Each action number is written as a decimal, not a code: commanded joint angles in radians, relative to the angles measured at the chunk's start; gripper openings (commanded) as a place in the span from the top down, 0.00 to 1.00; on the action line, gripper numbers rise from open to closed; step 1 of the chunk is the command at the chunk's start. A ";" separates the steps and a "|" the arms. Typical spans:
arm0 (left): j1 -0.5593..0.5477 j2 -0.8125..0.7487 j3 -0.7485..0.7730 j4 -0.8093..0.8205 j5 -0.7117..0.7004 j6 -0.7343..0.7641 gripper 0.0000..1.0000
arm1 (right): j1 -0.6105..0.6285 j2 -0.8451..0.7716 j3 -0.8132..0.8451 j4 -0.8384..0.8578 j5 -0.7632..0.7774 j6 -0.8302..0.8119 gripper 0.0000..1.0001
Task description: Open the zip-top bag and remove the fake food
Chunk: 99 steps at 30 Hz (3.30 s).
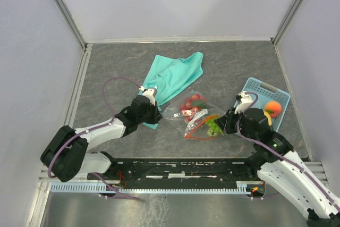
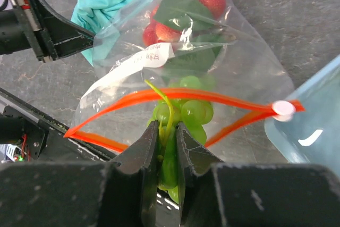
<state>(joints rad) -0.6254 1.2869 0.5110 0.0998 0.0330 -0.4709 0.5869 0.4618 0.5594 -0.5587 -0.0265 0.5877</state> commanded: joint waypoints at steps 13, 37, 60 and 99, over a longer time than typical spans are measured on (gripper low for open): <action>0.026 0.062 0.043 0.034 0.017 -0.008 0.97 | -0.001 -0.026 0.311 -0.280 0.591 -0.055 0.92; -0.243 -0.375 0.053 -0.015 -0.016 0.158 0.24 | -0.211 0.040 0.088 0.172 -0.341 -0.141 0.35; -0.550 -0.016 0.189 0.070 -0.205 0.241 0.30 | -0.058 -0.040 -0.141 0.188 -0.435 -0.015 0.68; -0.475 0.038 0.268 0.240 0.021 -0.091 0.97 | 0.261 0.431 -0.169 0.572 0.663 0.262 0.51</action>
<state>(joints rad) -1.0950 1.3006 0.7639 0.1749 -0.0750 -0.4725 0.8444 0.8814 0.4164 -0.1036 0.3851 0.7086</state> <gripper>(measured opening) 0.043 0.277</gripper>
